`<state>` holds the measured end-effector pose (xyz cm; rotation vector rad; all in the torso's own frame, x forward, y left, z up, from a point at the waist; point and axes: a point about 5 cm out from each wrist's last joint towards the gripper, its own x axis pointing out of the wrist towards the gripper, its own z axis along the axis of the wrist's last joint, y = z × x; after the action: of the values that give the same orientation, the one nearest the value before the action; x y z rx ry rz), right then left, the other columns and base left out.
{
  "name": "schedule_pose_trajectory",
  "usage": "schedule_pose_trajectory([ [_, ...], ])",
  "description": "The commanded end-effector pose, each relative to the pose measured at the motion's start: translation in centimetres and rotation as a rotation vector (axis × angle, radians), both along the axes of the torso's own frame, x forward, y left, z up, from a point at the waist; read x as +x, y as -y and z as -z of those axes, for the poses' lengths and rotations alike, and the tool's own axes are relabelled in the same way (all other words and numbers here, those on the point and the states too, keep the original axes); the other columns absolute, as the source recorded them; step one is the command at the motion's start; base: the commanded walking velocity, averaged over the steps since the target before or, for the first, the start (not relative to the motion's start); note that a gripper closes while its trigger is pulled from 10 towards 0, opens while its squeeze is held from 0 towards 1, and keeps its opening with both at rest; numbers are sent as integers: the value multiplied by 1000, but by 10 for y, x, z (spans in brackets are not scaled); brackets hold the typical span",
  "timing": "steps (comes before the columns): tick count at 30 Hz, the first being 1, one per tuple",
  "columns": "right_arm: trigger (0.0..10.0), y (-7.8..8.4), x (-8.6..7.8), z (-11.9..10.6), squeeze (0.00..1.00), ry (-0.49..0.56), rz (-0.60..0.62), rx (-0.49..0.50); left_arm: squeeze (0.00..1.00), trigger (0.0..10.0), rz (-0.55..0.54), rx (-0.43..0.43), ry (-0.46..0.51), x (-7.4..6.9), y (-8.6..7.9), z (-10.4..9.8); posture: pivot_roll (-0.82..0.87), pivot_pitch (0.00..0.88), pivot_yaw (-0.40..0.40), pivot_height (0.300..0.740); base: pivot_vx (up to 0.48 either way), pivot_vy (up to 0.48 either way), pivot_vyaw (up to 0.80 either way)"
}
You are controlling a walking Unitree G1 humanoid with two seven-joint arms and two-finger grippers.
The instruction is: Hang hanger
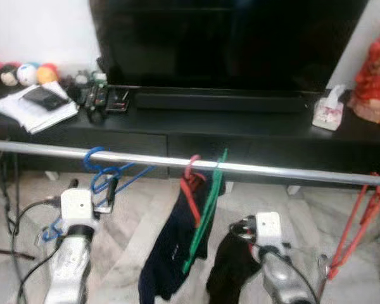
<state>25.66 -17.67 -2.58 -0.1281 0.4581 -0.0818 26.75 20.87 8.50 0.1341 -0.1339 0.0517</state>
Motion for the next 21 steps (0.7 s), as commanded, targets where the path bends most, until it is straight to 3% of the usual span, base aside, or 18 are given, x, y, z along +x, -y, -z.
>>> schedule_pose_trajectory([
  [1, 10000, -1, 5, -4, 0, 23, 6, 10, 0, 10000, 14, 19, -6, -2, -3, -2, -35, 50, -32, 740, 0, 0, 0],
  [10, 10000, -2, 5, -4, 0, 22, -1, 9, 0, 10000, 85, 123, -81, -5, -18, -3, -30, 48, -32, 740, 0, 0, 0],
  [13, 10000, -4, 5, -4, 0, 23, -7, 9, 0, 10000, 108, 198, -105, 0, -31, -10, -30, 48, -32, 740, 0, 0, 0],
  [18, 10000, -4, 6, -5, 0, 24, -13, 8, 0, 10000, 109, 241, -168, 7, -54, -18, -33, 48, -32, 740, 0, 0, 0],
  [21, 10000, -4, 6, -5, 0, 23, -14, 7, 0, 10000, 95, 223, -205, 9, -65, -19, -37, 50, -34, 740, 0, 0, 0],
])
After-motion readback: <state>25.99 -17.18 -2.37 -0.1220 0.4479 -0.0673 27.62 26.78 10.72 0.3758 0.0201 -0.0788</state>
